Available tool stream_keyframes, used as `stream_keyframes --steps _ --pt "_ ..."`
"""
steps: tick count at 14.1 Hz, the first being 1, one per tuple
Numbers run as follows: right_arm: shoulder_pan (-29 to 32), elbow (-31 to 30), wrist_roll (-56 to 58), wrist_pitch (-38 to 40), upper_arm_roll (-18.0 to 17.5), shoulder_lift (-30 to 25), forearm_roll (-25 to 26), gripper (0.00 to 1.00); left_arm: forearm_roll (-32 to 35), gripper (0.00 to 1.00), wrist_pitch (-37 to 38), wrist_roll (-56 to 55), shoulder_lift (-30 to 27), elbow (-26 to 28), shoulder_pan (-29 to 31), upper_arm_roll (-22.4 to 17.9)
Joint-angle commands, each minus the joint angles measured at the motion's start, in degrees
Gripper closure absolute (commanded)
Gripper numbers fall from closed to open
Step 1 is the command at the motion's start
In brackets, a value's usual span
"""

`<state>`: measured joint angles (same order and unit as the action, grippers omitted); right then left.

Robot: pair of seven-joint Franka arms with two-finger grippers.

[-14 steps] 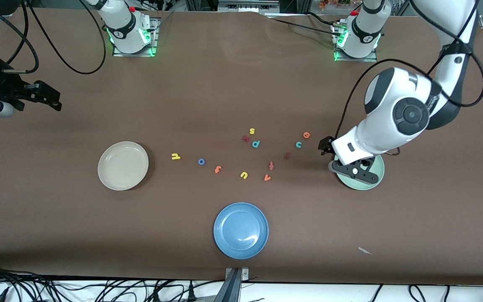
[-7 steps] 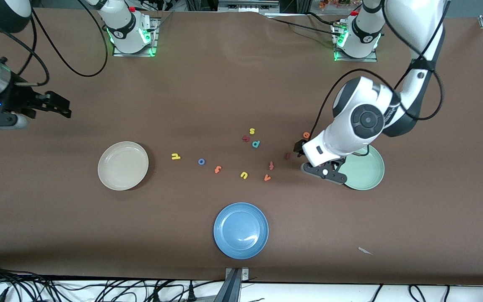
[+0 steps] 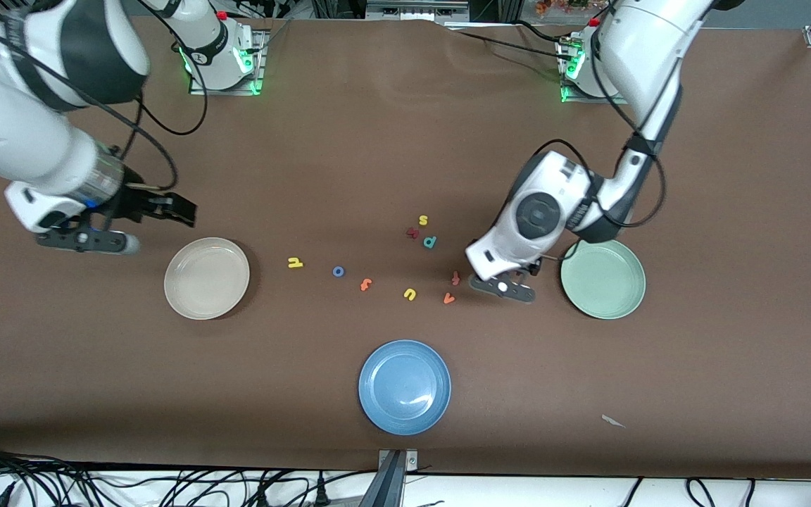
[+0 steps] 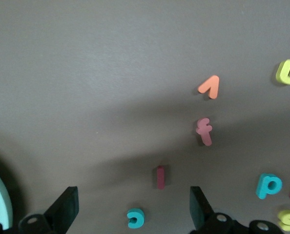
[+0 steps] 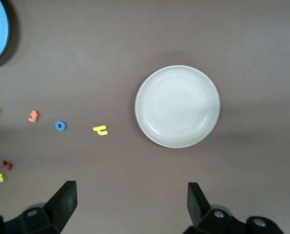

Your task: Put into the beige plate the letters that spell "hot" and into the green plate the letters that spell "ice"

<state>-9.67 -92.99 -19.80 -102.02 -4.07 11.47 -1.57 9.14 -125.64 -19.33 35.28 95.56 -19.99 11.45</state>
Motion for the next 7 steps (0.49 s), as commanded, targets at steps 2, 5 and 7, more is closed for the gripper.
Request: stream_keyframes --steps 2,5,7 --pt "-3.5 -6.31 -7.69 -9.4 0.21 0.04 -0.46 0.0 3.17 0.02 -11.25 -1.85 -0.65 7.94 -0.22 -0.29" --pt "-7.19 -9.31 -13.23 -15.21 0.3 1.96 -0.1 0.0 3.17 0.09 -14.19 -1.5 -0.65 10.69 0.13 -0.11" --pt "-9.47 -9.4 -15.43 -16.62 0.29 4.59 -0.1 0.0 3.17 0.21 -15.06 -1.5 0.4 10.61 -0.39 -0.11"
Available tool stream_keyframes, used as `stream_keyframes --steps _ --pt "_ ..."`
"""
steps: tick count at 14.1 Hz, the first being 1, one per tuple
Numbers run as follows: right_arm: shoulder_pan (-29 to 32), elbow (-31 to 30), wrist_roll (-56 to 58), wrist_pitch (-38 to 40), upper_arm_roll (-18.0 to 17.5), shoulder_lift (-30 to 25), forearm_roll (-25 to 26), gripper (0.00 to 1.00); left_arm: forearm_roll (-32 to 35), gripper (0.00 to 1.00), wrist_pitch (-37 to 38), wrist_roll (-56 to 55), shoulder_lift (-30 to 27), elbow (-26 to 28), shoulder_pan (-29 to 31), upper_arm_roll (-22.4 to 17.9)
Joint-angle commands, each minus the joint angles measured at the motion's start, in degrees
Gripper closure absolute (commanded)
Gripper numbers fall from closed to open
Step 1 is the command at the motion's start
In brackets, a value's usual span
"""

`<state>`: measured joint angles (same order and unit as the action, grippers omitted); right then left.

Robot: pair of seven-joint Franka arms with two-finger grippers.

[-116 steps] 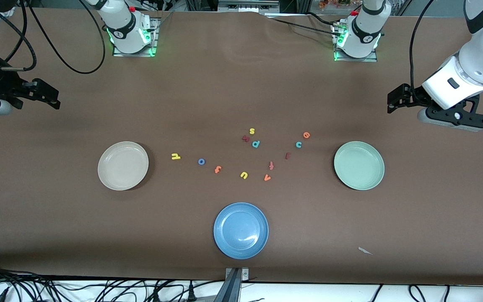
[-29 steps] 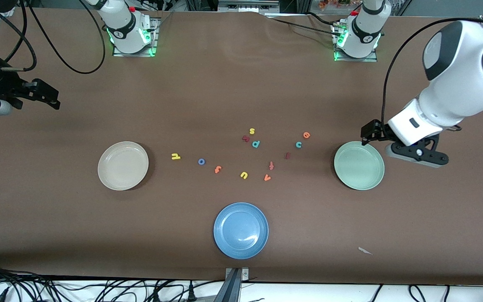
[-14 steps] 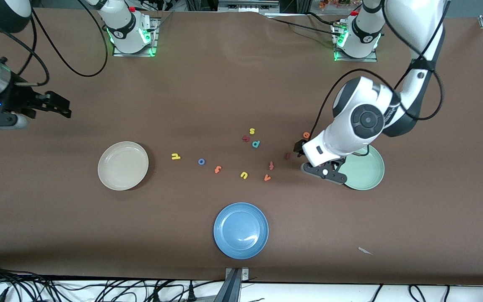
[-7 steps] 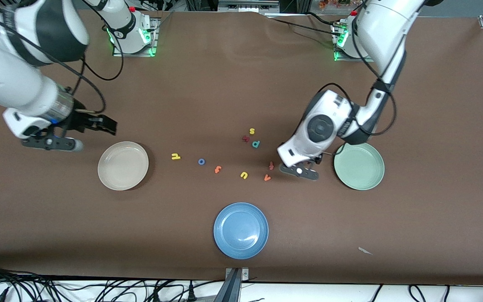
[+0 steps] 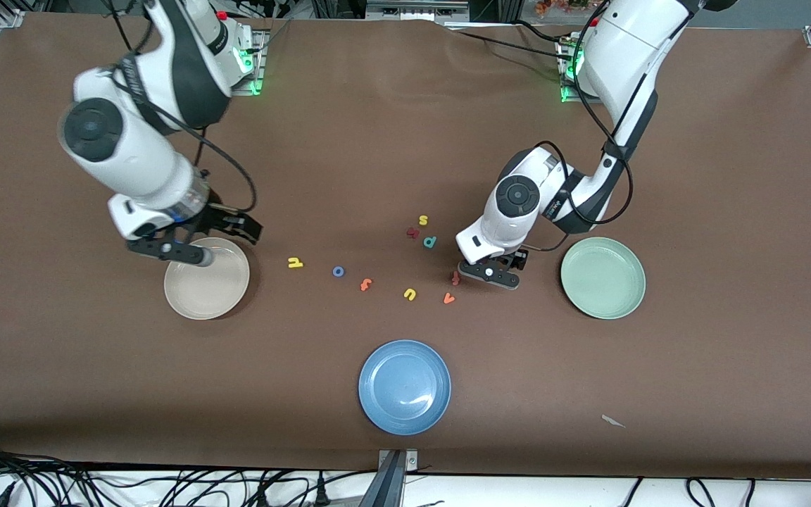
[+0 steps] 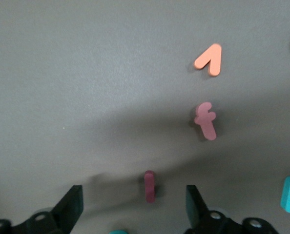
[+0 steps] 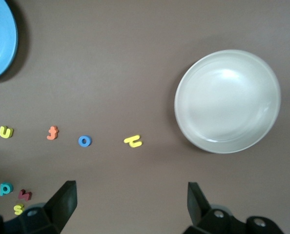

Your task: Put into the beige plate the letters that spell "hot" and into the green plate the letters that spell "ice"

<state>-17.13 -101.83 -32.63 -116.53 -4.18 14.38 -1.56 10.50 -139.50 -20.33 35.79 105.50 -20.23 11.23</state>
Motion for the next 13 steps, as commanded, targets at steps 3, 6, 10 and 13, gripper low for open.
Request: stream_keyframes --steps 3,6,10,13 --pt "-4.83 -0.47 -6.91 -5.37 0.4 6.0 -0.11 0.0 1.9 0.44 -2.09 -0.41 0.6 0.67 -0.33 0.11" --pt "-6.85 -0.12 -12.51 -11.94 0.4 10.39 -0.2 0.0 1.99 0.54 -3.49 -0.85 2.44 0.32 -0.16 0.11" --pt "-10.55 3.21 -25.1 -16.98 0.49 15.58 0.33 0.0 1.9 1.0 -3.41 -0.94 2.1 -0.03 -0.07 0.11" --pt "-12.57 6.55 -28.09 -16.98 0.67 19.63 1.37 0.0 1.9 1.0 -0.62 -0.58 -0.62 -0.38 0.89 0.11"
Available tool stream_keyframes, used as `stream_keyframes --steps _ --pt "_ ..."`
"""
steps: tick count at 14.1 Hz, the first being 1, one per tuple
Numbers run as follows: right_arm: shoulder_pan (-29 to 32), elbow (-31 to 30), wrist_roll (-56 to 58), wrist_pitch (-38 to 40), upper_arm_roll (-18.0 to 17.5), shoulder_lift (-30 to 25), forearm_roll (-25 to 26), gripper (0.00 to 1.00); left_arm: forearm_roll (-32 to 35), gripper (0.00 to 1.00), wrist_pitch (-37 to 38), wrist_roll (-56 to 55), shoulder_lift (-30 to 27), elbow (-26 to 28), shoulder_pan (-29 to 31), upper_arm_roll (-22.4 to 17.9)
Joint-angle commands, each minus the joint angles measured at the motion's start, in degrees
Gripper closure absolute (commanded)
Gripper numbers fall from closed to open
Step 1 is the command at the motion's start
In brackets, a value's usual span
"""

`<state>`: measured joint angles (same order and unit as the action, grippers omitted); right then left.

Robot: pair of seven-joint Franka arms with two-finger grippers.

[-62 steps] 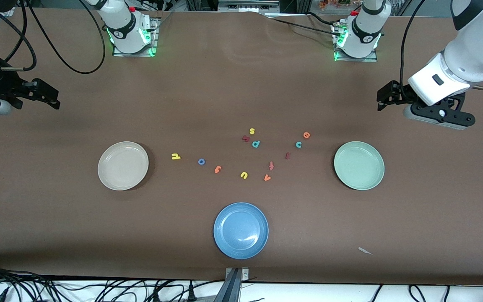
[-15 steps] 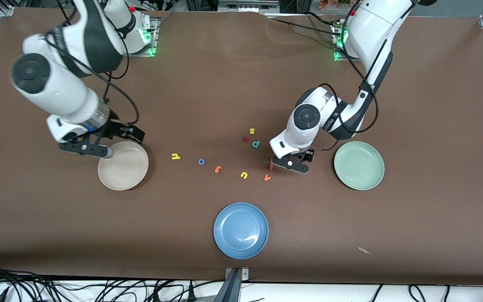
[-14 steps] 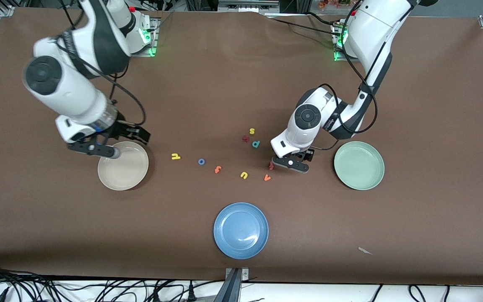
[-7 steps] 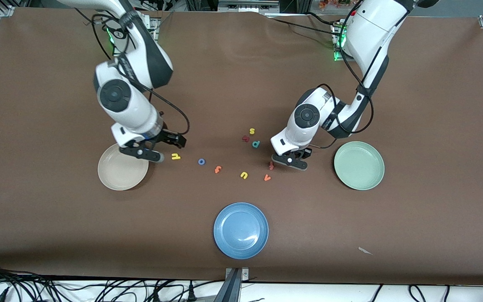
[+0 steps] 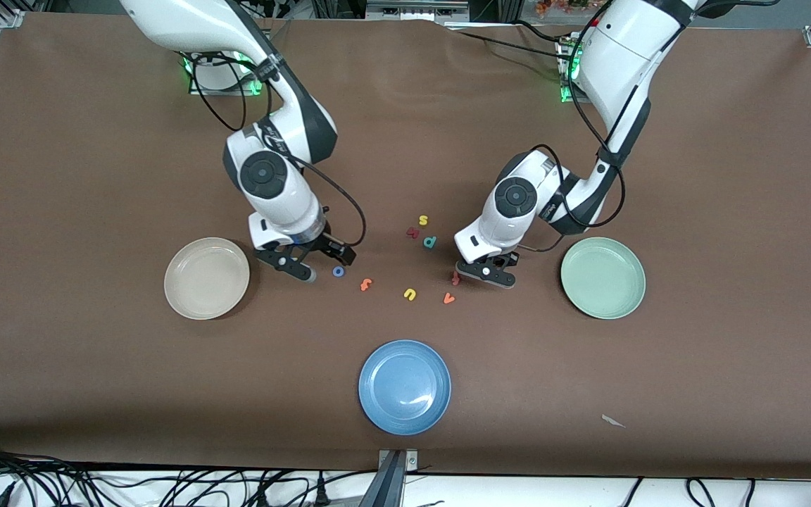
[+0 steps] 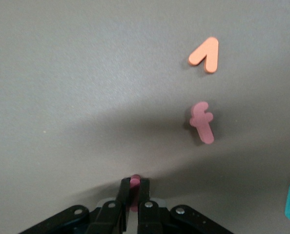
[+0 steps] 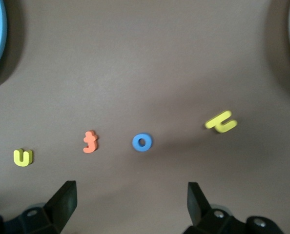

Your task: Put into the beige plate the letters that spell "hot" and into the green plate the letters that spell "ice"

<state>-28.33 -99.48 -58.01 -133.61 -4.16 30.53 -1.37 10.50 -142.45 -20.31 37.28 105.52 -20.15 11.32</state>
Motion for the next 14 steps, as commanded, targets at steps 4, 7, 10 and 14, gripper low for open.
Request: stream_keyframes --steps 4,7,10,14 --pt "-0.33 4.82 -0.36 0.1 0.82 6.55 4.88 0.0 1.8 1.0 12.08 2.98 -5.82 -3.82 5.11 0.11" --pt "0.47 7.1 2.81 0.63 0.73 9.97 4.18 0.0 1.98 1.0 13.16 7.8 -5.73 -4.45 10.72 0.02" --pt "0.47 7.46 3.86 0.72 0.73 11.12 4.18 0.0 1.89 1.0 13.16 15.98 -5.21 -3.84 17.5 0.02" --pt "0.38 7.55 4.31 0.2 0.55 12.0 4.18 0.0 1.98 1.0 12.72 16.62 -1.7 -3.57 20.06 0.02"
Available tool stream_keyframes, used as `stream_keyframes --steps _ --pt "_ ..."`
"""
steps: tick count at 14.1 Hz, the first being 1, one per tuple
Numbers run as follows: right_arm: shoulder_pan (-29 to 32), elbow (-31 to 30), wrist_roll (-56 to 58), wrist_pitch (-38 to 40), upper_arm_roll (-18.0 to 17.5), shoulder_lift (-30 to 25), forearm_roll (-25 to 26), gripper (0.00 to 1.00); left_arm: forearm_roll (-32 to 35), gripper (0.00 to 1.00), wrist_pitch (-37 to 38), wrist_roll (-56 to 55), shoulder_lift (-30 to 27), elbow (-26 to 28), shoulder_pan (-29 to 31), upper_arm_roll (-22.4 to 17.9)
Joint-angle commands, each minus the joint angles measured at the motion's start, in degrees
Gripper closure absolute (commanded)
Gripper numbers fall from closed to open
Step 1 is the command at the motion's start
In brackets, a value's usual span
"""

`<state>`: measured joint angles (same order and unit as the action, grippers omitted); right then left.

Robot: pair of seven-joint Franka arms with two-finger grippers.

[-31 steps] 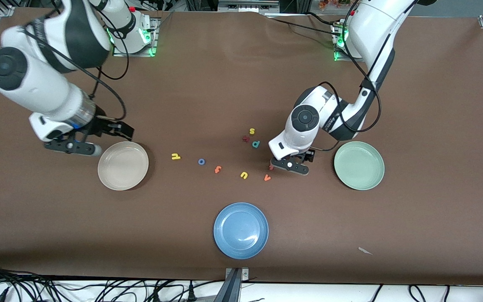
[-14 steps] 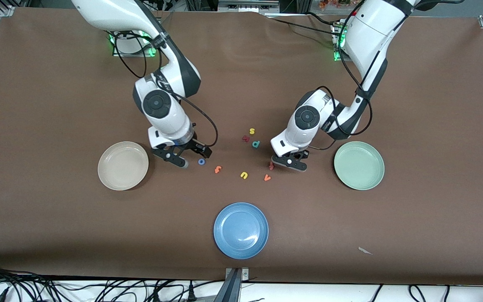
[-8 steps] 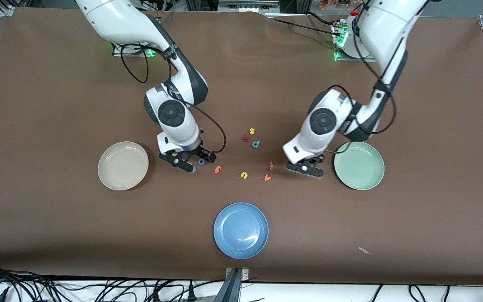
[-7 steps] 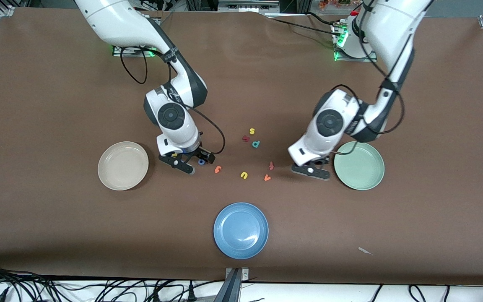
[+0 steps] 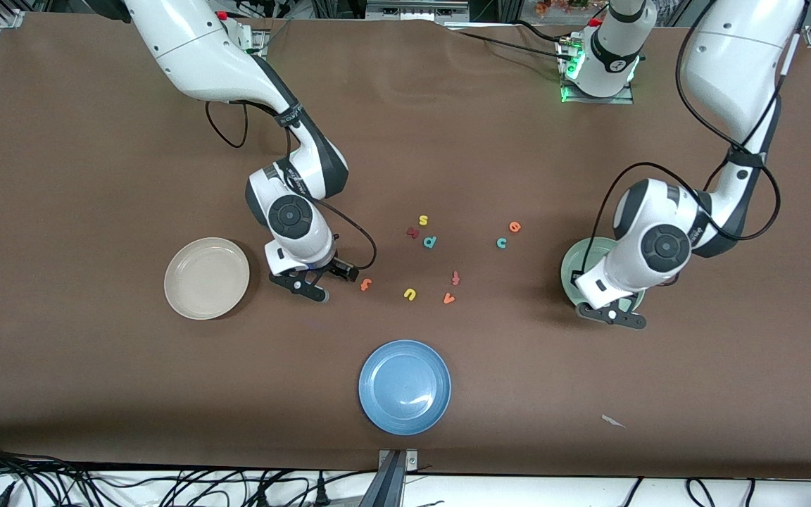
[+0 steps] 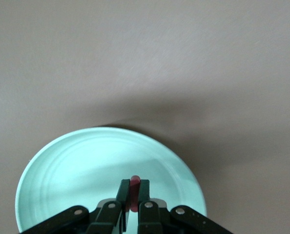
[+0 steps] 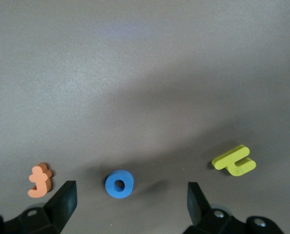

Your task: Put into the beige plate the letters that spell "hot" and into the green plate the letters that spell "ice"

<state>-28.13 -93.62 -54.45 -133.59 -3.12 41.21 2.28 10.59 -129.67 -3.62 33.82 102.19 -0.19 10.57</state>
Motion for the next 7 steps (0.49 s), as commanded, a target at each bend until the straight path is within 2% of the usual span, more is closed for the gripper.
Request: stream_keyframes --steps 1,2,3,5,7 --pt "0.0 1.68 0.57 0.08 -0.57 2.03 0.53 0.01 1.8 0.82 -0.06 -0.42 1.95 -0.24 0.18 0.77" --pt "-0.26 1.68 0.48 -0.27 -0.57 2.38 0.53 0.01 1.89 0.05 0.03 -0.16 1.86 -0.24 0.36 0.77" --pt "-0.35 1.68 0.57 -0.44 -0.57 2.47 0.53 0.05 1.89 0.0 0.2 -0.16 1.43 -0.15 0.36 0.77" --pt "-0.35 1.68 0.74 -0.53 -0.57 2.56 0.71 0.07 1.8 0.0 0.64 -0.33 -0.24 -0.24 0.01 1.12" --pt "-0.35 1.59 0.74 -0.62 -0.57 2.65 0.8 0.13 1.71 0.0 3.96 -0.86 -2.17 -0.59 -0.43 3.91"
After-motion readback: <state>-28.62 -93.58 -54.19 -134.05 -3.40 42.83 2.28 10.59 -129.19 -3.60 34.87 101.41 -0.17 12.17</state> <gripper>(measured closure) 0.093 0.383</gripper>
